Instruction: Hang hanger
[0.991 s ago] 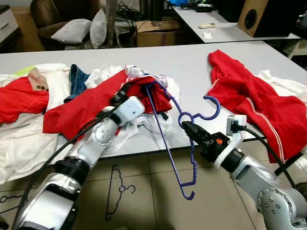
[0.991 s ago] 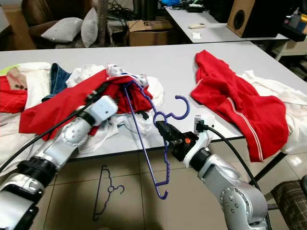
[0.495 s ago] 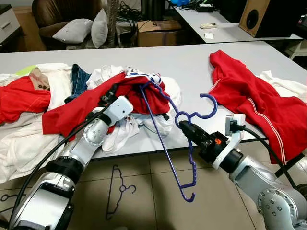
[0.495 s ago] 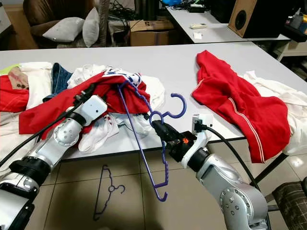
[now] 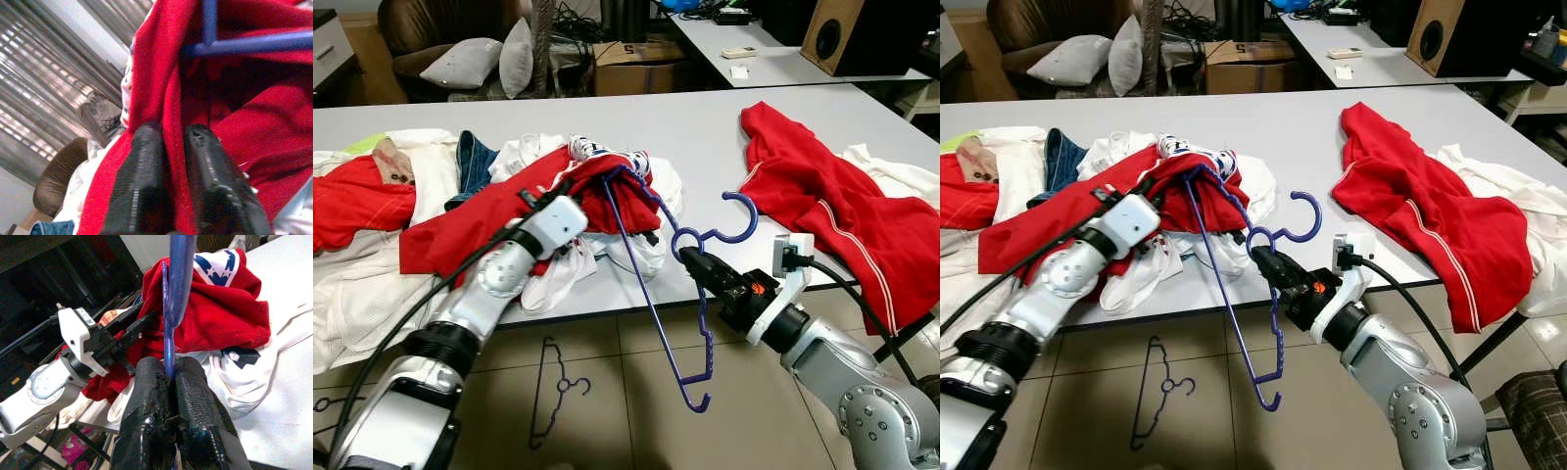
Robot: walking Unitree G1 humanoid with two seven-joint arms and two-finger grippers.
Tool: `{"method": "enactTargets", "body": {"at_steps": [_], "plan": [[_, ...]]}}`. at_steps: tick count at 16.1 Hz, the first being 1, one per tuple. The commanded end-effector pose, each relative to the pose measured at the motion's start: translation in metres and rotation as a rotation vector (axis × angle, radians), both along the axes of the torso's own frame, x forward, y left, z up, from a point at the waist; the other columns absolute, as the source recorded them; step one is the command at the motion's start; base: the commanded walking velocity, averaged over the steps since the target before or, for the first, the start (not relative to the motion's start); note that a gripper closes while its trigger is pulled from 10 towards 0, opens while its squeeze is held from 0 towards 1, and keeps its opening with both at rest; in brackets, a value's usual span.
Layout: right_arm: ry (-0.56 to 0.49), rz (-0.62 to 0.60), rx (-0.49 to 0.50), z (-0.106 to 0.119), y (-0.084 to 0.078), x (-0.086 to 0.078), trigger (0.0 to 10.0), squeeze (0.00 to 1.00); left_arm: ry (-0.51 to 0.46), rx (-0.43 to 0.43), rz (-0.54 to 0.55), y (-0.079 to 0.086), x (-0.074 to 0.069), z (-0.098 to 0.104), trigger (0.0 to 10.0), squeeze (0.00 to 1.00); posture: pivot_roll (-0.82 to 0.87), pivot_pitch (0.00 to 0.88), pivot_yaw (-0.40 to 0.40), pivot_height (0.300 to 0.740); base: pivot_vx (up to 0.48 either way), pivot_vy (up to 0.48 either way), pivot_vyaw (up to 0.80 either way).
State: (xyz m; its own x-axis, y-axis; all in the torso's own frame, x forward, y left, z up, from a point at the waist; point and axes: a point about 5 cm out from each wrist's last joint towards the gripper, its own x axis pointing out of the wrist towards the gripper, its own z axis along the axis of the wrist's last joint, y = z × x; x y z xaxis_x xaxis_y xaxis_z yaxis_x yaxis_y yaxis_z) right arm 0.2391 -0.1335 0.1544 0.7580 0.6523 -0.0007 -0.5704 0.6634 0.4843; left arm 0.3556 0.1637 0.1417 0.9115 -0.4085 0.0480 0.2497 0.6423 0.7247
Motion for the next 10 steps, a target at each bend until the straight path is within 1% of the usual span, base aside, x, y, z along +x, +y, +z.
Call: {"method": "enactTargets", "body": {"at_steps": [1,2,3,4,5,6,7,8,9,10], "plan": [[-0.011,-0.006,0.000,0.002,-0.001,0.002,10.0,0.00,0.011,-0.025,0.003,0.005,0.000,0.002,0.0,0.00,-0.12,0.000,0.037,0.740,0.000,0.000,0.00],[-0.008,-0.005,-0.001,0.002,-0.001,0.002,10.0,0.00,0.046,-0.082,0.004,0.008,0.000,0.004,0.0,0.00,-0.11,0.000,0.034,0.740,0.000,0.000,0.00],[-0.004,-0.006,-0.004,0.001,-0.002,0.002,10.0,0.00,0.071,-0.162,-0.001,0.008,0.002,0.010,0.0,0.00,-0.11,0.000,0.033,0.740,0.000,0.000,0.00],[0.000,-0.006,-0.006,0.000,-0.002,0.002,10.0,0.00,0.080,-0.202,-0.004,0.009,0.004,0.014,0.0,0.00,-0.11,0.000,0.033,0.740,0.000,0.000,0.00],[0.007,-0.004,-0.009,-0.001,-0.002,0.002,10.0,0.00,0.112,-0.287,-0.016,0.009,0.008,0.022,0.0,0.00,-0.11,0.000,0.031,0.740,0.000,0.000,0.00],[0.009,-0.003,-0.010,-0.002,-0.002,0.002,10.0,0.00,0.130,-0.318,-0.025,0.008,0.009,0.025,0.0,0.00,-0.11,0.000,0.031,0.740,0.000,0.000,0.00],[0.018,0.008,-0.018,-0.004,0.000,0.002,10.0,0.00,0.158,-0.399,-0.076,0.003,0.013,0.041,0.0,0.00,-0.10,0.000,0.027,0.740,0.000,0.000,0.00],[0.029,0.018,-0.026,-0.006,0.002,0.003,10.0,0.00,0.153,-0.463,-0.113,-0.001,0.016,0.059,0.0,0.00,-0.10,0.000,0.027,0.740,0.000,0.000,0.00],[0.032,0.020,-0.029,-0.007,0.002,0.003,10.0,0.00,0.157,-0.486,-0.129,-0.003,0.017,0.065,0.0,0.00,-0.10,0.000,0.027,0.740,0.000,0.000,0.00],[0.039,0.024,-0.033,-0.008,0.005,0.005,10.0,0.00,0.163,-0.525,-0.174,-0.008,0.018,0.079,0.0,0.00,-0.09,0.000,0.028,0.740,0.000,0.000,0.00]]}}
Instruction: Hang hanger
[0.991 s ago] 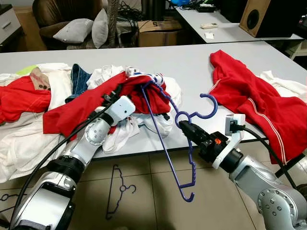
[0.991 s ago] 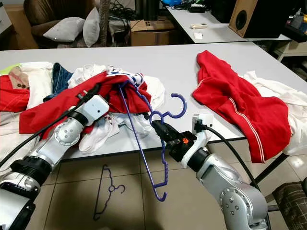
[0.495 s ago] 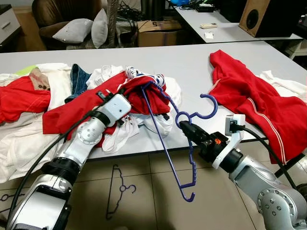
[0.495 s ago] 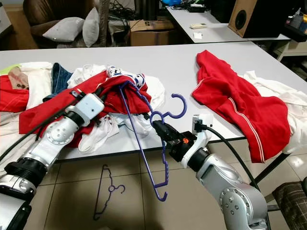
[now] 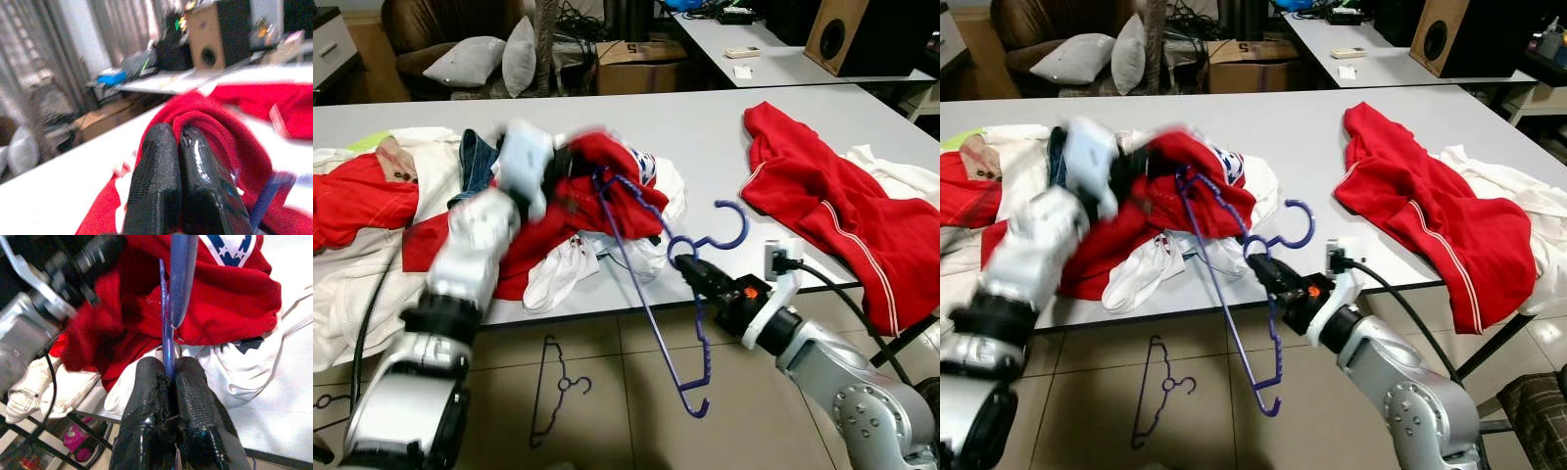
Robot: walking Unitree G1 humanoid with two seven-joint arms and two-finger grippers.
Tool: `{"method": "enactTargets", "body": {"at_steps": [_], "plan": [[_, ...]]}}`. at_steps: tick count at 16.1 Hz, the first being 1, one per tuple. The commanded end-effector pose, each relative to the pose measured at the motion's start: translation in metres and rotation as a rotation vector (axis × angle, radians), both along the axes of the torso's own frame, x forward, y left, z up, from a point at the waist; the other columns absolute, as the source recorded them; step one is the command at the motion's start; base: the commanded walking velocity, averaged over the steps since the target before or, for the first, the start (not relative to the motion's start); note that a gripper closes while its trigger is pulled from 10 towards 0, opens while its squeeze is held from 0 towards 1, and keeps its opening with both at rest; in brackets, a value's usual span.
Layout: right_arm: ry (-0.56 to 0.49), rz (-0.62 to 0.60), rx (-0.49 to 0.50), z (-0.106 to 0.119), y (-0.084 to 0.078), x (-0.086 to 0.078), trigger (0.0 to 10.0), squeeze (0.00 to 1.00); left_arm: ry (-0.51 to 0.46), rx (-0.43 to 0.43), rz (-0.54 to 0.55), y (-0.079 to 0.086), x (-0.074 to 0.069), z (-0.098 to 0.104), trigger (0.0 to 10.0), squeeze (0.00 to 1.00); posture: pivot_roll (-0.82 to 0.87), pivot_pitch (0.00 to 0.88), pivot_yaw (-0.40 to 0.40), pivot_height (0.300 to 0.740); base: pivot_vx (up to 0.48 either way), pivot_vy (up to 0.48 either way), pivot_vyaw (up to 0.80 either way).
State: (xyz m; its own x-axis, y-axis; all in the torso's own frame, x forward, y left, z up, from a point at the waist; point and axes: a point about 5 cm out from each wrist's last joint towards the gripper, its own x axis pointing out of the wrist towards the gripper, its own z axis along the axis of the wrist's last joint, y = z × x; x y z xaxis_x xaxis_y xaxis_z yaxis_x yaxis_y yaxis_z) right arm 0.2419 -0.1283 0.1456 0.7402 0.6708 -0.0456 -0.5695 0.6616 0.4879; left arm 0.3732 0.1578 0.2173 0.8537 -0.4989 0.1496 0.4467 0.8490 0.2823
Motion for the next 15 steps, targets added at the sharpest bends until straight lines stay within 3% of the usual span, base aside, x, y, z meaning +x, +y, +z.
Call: {"method": "enactTargets", "body": {"at_steps": [1,2,3,7,10,11,13,15], "plan": [[0.010,0.005,-0.013,-0.001,0.003,0.005,10.0,0.00,-0.007,-0.062,-0.059,-0.008,0.000,0.020,0.0,0.00,-0.09,0.000,0.031,0.740,0.000,0.000,0.00],[0.017,0.013,-0.017,-0.002,0.007,0.007,10.0,0.00,-0.024,-0.111,-0.086,-0.013,0.000,0.035,0.0,0.00,-0.09,0.000,0.031,0.740,0.000,0.000,0.00],[0.029,-0.002,-0.015,-0.003,0.009,0.009,10.0,0.00,-0.025,-0.107,-0.117,-0.016,-0.002,0.042,0.0,0.00,-0.09,0.000,0.031,0.740,0.000,0.000,0.00],[0.096,-0.124,0.038,-0.008,0.003,0.019,10.0,0.00,-0.031,-0.104,-0.154,-0.018,-0.008,0.055,0.0,0.00,-0.08,0.000,0.036,0.740,0.000,0.000,0.00],[0.176,-0.161,0.098,-0.016,0.003,0.019,10.0,0.00,-0.080,-0.158,-0.163,-0.017,-0.012,0.077,0.0,0.00,-0.08,0.000,0.034,0.740,0.000,0.000,0.00],[0.189,-0.183,0.127,-0.016,0.002,0.021,10.0,0.00,-0.104,-0.193,-0.176,-0.016,-0.014,0.085,0.0,0.00,-0.08,0.000,0.034,0.740,0.000,0.000,0.00],[0.221,-0.250,0.219,-0.013,-0.003,0.029,10.0,0.00,-0.183,-0.350,-0.193,-0.008,-0.017,0.115,0.0,0.00,-0.08,0.000,0.033,0.740,0.000,0.000,0.00],[0.205,-0.258,0.258,-0.008,-0.005,0.034,10.0,0.00,-0.226,-0.375,-0.179,0.000,-0.018,0.126,0.0,0.00,-0.07,0.000,0.026,0.740,0.000,0.000,0.00]]}}
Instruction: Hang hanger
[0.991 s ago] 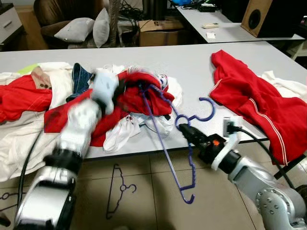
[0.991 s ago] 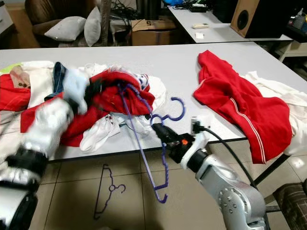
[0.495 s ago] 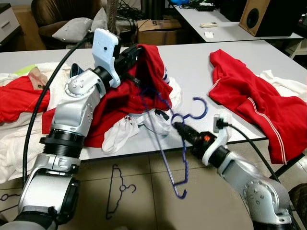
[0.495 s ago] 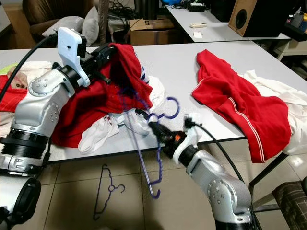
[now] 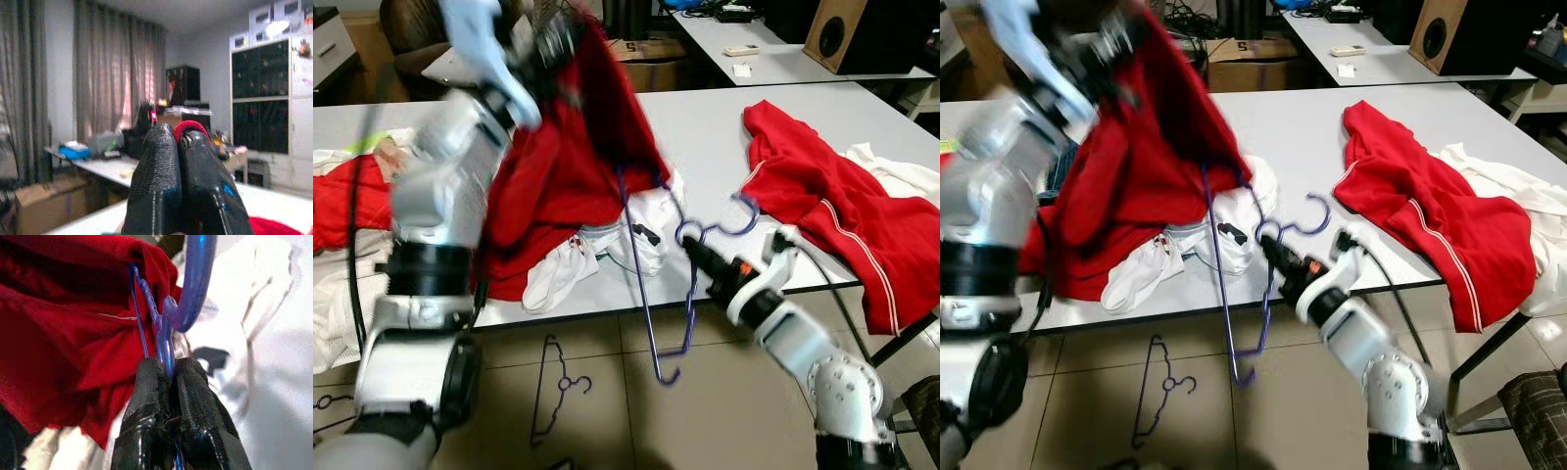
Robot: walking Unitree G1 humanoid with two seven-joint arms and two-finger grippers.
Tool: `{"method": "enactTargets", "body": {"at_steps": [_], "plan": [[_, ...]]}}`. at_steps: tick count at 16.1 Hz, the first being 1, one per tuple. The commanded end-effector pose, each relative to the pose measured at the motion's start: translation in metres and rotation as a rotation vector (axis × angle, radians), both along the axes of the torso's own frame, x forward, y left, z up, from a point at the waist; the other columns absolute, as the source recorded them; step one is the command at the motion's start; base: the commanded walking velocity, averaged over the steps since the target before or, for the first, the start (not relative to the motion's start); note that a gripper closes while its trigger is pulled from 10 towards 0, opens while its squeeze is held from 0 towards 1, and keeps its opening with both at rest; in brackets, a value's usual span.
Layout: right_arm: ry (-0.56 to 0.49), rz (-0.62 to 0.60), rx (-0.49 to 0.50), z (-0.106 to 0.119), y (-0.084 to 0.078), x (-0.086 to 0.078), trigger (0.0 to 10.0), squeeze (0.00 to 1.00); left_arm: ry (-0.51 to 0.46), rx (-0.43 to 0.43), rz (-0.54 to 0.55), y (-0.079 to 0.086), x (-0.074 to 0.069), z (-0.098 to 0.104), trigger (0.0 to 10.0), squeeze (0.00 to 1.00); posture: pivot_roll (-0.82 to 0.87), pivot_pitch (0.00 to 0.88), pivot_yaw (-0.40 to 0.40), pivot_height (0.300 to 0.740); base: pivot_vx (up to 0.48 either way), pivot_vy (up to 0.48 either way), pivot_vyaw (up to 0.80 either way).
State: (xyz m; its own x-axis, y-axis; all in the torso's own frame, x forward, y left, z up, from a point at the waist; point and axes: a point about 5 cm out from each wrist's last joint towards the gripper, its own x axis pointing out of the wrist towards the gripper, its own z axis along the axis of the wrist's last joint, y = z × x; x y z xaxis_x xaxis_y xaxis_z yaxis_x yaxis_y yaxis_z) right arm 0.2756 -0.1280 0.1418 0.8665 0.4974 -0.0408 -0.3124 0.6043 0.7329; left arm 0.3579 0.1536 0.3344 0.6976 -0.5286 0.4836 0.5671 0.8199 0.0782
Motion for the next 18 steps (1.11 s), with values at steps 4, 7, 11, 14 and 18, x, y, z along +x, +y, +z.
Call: {"method": "enactTargets", "body": {"at_steps": [4,7,11,14,18], "plan": [[-0.089,-0.116,0.146,0.034,-0.019,0.016,10.0,0.00,-0.070,-0.013,0.090,0.030,-0.006,0.019,0.0,0.00,-0.06,0.000,0.011,0.740,0.000,0.000,0.00],[-0.006,0.005,-0.002,0.012,-0.010,0.005,10.0,0.00,-0.033,0.074,-0.016,0.017,-0.014,0.000,0.0,0.00,-0.06,0.000,-0.003,0.740,0.000,0.000,0.00],[-0.055,0.184,-0.315,0.001,0.013,-0.008,10.0,0.00,0.025,0.158,-0.059,-0.004,-0.014,-0.020,0.0,0.00,-0.04,0.000,-0.014,0.740,0.000,0.000,0.00],[-0.143,0.151,-0.248,0.018,0.012,-0.002,10.0,0.00,0.061,0.242,-0.089,-0.014,-0.018,-0.033,0.0,0.00,-0.05,0.000,-0.011,0.740,0.000,0.000,0.00],[-0.191,0.191,-0.282,0.022,0.013,-0.008,10.0,0.00,0.061,0.371,0.017,-0.006,-0.014,-0.043,0.0,0.00,-0.05,0.000,-0.012,0.740,0.000,0.000,0.00]]}}
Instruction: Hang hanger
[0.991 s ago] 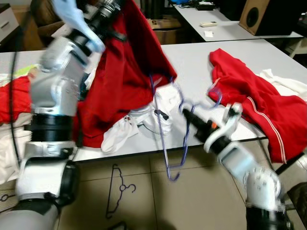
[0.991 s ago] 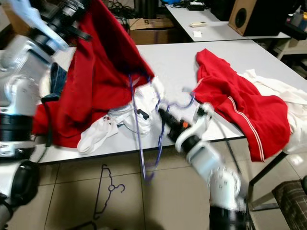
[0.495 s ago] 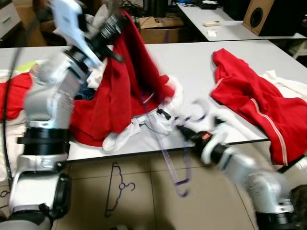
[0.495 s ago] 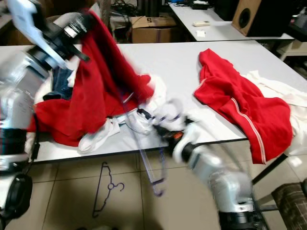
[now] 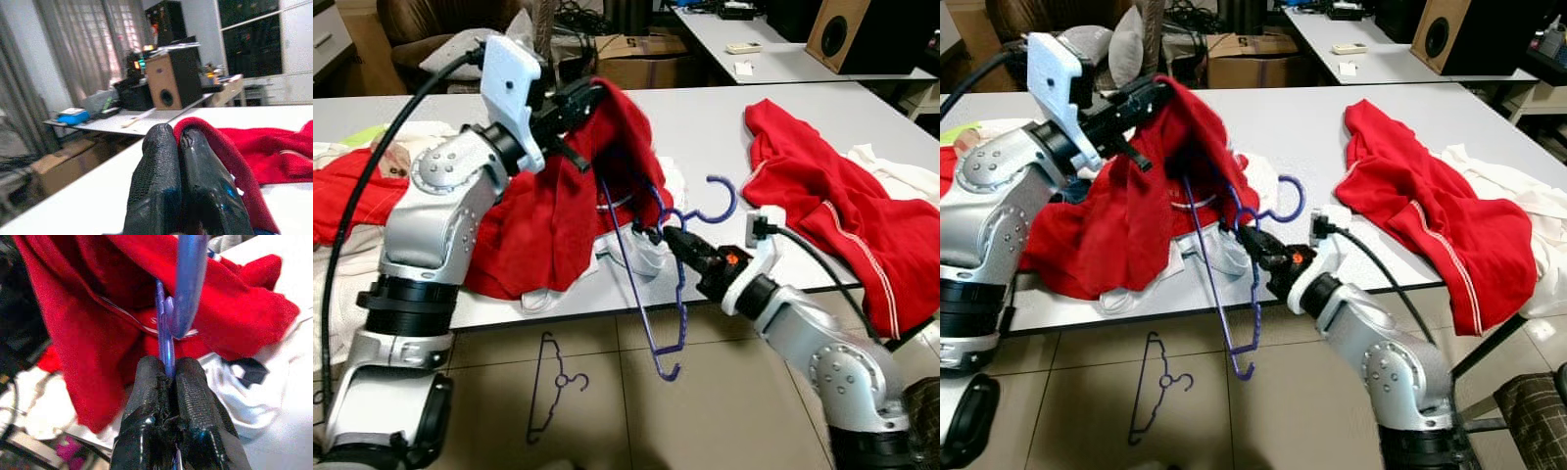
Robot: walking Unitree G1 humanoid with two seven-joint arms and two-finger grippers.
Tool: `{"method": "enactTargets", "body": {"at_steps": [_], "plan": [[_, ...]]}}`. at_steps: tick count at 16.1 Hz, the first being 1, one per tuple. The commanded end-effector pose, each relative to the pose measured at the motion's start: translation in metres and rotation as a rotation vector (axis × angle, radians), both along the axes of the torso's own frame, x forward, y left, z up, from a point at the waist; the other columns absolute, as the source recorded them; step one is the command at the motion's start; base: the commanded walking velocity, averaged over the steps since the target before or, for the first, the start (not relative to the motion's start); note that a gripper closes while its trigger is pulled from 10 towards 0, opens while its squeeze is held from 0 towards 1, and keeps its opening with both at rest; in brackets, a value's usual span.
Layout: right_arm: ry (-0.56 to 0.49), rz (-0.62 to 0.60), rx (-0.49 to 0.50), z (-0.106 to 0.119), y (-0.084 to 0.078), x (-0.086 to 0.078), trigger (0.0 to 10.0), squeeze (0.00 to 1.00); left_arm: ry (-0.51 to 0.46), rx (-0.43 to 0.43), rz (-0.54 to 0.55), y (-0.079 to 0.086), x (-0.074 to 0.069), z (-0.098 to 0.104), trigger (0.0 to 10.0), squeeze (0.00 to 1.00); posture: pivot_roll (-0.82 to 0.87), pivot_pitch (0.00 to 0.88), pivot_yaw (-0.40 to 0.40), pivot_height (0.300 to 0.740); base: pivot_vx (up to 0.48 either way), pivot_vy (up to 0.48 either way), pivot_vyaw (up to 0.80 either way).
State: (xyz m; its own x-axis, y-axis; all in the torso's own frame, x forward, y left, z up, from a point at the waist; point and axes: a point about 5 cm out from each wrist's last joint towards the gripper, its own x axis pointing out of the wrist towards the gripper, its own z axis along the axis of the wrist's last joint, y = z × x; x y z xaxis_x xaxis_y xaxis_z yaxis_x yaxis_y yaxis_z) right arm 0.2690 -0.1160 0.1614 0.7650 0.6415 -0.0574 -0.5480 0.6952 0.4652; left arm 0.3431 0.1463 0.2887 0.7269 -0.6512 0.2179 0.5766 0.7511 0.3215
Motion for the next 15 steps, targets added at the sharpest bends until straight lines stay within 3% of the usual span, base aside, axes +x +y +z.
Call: {"method": "enactTargets", "body": {"at_steps": [1,5,6,8,10,13,15], "plan": [[-0.007,0.008,-0.053,-0.001,0.001,-0.002,10.0,0.00,-0.016,0.008,0.022,0.002,0.001,0.003,0.0,0.00,-0.05,0.000,-0.012,0.740,0.000,0.000,0.00],[-0.022,-0.126,0.167,0.013,-0.006,0.012,10.0,0.00,0.016,0.083,-0.054,-0.004,-0.006,-0.004,0.0,0.00,-0.05,0.000,-0.008,0.740,0.000,0.000,0.00],[-0.008,-0.149,0.222,0.014,-0.007,0.017,10.0,0.00,0.046,0.122,-0.075,-0.005,-0.008,-0.010,0.0,0.00,-0.05,0.000,-0.008,0.740,0.000,0.000,0.00],[0.039,-0.151,0.363,0.016,-0.005,0.027,10.0,0.00,0.136,0.278,-0.090,-0.002,-0.010,-0.035,0.0,0.00,-0.04,0.000,-0.007,0.740,0.000,0.000,0.00],[0.104,-0.139,0.453,0.011,0.001,0.037,10.0,0.00,0.220,0.320,-0.139,-0.002,-0.016,-0.051,0.0,0.00,-0.03,0.000,-0.006,0.740,0.000,0.000,0.00],[0.173,-0.150,0.568,0.008,0.009,0.054,10.0,0.00,0.357,0.355,-0.262,-0.005,-0.033,-0.068,0.0,0.00,-0.01,0.000,-0.006,0.740,0.000,0.000,0.00],[0.221,-0.185,0.659,0.006,0.013,0.069,10.0,0.00,0.441,0.300,-0.354,-0.006,-0.044,-0.069,0.0,0.00,0.01,0.000,-0.004,0.740,0.000,0.000,0.00]]}}
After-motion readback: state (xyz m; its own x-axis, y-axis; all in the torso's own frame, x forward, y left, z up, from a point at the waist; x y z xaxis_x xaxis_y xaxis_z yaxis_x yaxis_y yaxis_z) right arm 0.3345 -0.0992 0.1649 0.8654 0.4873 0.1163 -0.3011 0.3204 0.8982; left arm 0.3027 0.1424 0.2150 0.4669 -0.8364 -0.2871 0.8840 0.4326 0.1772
